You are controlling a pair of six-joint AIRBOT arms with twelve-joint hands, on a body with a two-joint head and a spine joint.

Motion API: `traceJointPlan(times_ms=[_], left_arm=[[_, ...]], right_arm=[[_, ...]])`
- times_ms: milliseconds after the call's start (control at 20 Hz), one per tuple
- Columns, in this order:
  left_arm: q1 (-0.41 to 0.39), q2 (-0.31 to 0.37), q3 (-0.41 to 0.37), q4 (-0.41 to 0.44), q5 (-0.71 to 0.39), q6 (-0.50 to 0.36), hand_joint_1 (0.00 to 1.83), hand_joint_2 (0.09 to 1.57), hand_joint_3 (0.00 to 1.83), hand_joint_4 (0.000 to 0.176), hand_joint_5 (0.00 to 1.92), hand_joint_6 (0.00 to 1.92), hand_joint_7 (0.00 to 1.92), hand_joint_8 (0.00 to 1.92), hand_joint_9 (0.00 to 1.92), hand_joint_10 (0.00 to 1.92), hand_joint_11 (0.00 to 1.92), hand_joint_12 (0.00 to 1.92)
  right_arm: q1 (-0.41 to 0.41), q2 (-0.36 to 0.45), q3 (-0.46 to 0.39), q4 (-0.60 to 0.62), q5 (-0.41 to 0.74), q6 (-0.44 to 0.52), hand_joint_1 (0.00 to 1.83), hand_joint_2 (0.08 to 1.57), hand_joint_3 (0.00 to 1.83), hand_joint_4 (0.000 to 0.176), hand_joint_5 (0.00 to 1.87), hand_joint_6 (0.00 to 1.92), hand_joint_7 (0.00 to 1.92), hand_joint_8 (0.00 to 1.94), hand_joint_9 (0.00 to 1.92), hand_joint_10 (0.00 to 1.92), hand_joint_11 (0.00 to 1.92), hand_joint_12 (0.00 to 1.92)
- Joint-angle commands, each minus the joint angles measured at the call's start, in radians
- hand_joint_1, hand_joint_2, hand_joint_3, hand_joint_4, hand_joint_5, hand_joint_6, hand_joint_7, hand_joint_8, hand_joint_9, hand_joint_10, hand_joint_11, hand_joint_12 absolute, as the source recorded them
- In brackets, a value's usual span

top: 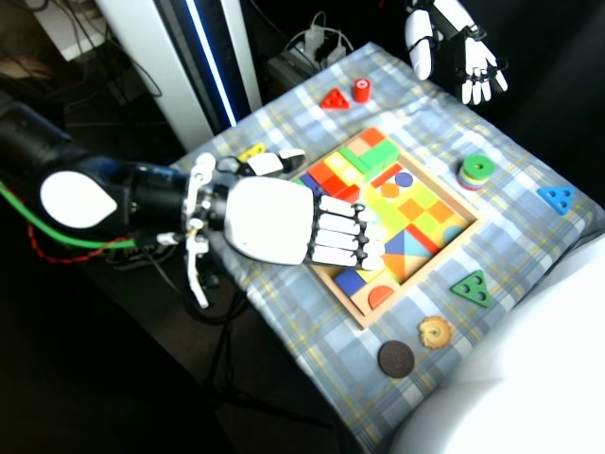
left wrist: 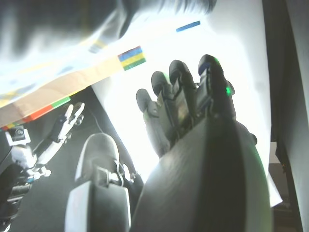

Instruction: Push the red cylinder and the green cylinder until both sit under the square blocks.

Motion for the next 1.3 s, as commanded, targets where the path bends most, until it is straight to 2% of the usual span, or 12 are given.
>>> traceJointPlan(times_ms=[0, 200, 300, 350, 400, 700, 800, 900, 950, 1050, 1150, 1250], left_arm=[[-0.009, -0.001, 0.006, 0.034, -0.115, -0.008, 0.45, 1.23, 0.00, 0.050, 0.59, 0.00, 0.50, 0.00, 0.33, 0.01, 0.00, 0.09], [-0.009, -0.001, 0.006, 0.034, -0.115, -0.008, 0.48, 1.23, 0.00, 0.048, 0.59, 0.00, 0.49, 0.00, 0.31, 0.00, 0.00, 0.06], [-0.009, -0.001, 0.006, 0.034, -0.115, -0.008, 0.49, 1.23, 0.00, 0.043, 0.60, 0.00, 0.49, 0.00, 0.32, 0.00, 0.00, 0.14], [-0.009, -0.001, 0.006, 0.034, -0.115, -0.008, 0.47, 1.23, 0.00, 0.051, 0.60, 0.00, 0.50, 0.00, 0.33, 0.01, 0.00, 0.15], [-0.009, -0.001, 0.006, 0.034, -0.115, -0.008, 0.50, 1.23, 0.00, 0.043, 0.61, 0.00, 0.51, 0.00, 0.34, 0.01, 0.00, 0.18], [-0.009, 0.000, 0.007, 0.034, -0.114, -0.008, 0.47, 1.23, 0.00, 0.049, 0.60, 0.00, 0.50, 0.00, 0.31, 0.01, 0.00, 0.06], [-0.009, 0.000, 0.006, 0.034, -0.114, -0.008, 0.44, 1.23, 0.00, 0.058, 0.59, 0.00, 0.49, 0.00, 0.30, 0.00, 0.00, 0.02], [-0.009, 0.000, 0.006, 0.034, -0.112, -0.008, 0.46, 1.23, 0.00, 0.043, 0.61, 0.01, 0.51, 0.01, 0.32, 0.01, 0.00, 0.02], [-0.009, 0.000, 0.006, 0.034, -0.112, -0.008, 0.45, 1.23, 0.00, 0.045, 0.60, 0.00, 0.51, 0.00, 0.31, 0.00, 0.00, 0.03], [-0.009, 0.000, 0.006, 0.034, -0.111, -0.008, 0.47, 1.23, 0.00, 0.046, 0.60, 0.00, 0.53, 0.00, 0.33, 0.01, 0.00, 0.12], [-0.009, -0.001, 0.006, 0.032, -0.110, -0.009, 0.46, 1.23, 0.00, 0.054, 0.60, 0.00, 0.52, 0.00, 0.33, 0.00, 0.00, 0.18], [-0.009, -0.001, 0.006, 0.031, -0.109, -0.009, 0.47, 1.23, 0.00, 0.048, 0.62, 0.00, 0.53, 0.00, 0.33, 0.00, 0.00, 0.15]], right_arm=[[0.013, 0.001, 0.003, 0.039, 0.079, -0.001, 0.00, 0.85, 0.01, 0.107, 0.22, 0.01, 0.00, 0.00, 0.00, 0.00, 0.00, 0.00], [0.004, 0.001, 0.003, 0.029, 0.067, -0.001, 0.00, 0.82, 0.00, 0.111, 0.24, 0.01, 0.00, 0.00, 0.00, 0.00, 0.00, 0.00], [0.002, 0.001, 0.003, 0.019, 0.056, -0.001, 0.00, 0.83, 0.00, 0.119, 0.24, 0.01, 0.00, 0.00, 0.00, 0.00, 0.00, 0.00], [0.000, 0.002, 0.003, 0.015, 0.052, 0.000, 0.00, 0.84, 0.00, 0.119, 0.25, 0.01, 0.00, 0.00, 0.00, 0.00, 0.00, 0.00], [-0.003, 0.003, 0.003, 0.012, 0.051, 0.003, 0.00, 0.84, 0.01, 0.116, 0.25, 0.01, 0.00, 0.00, 0.00, 0.00, 0.00, 0.00], [-0.014, 0.049, -0.027, -0.015, 0.027, 0.024, 0.00, 0.85, 0.01, 0.101, 0.26, 0.00, 0.00, 0.00, 0.00, 0.00, 0.00, 0.00], [-0.025, 0.084, -0.053, -0.017, 0.016, 0.024, 0.00, 0.84, 0.00, 0.117, 0.27, 0.01, 0.00, 0.00, 0.00, 0.00, 0.00, 0.00], [-0.035, 0.114, -0.077, -0.017, 0.011, 0.024, 0.00, 0.82, 0.00, 0.139, 0.27, 0.01, 0.00, 0.00, 0.00, 0.00, 0.00, 0.00], [-0.039, 0.130, -0.091, -0.017, 0.008, 0.024, 0.00, 0.81, 0.00, 0.147, 0.25, 0.00, 0.00, 0.00, 0.00, 0.00, 0.00, 0.00], [-0.045, 0.152, -0.113, -0.017, 0.007, 0.024, 0.00, 0.81, 0.00, 0.142, 0.25, 0.00, 0.00, 0.00, 0.00, 0.00, 0.00, 0.00], [-0.046, 0.159, -0.124, -0.017, 0.007, 0.024, 0.00, 0.80, 0.00, 0.153, 0.25, 0.00, 0.00, 0.00, 0.00, 0.00, 0.00, 0.00], [-0.045, 0.159, -0.128, -0.017, 0.011, 0.024, 0.00, 0.79, 0.00, 0.158, 0.24, 0.00, 0.00, 0.00, 0.00, 0.00, 0.00, 0.00]])
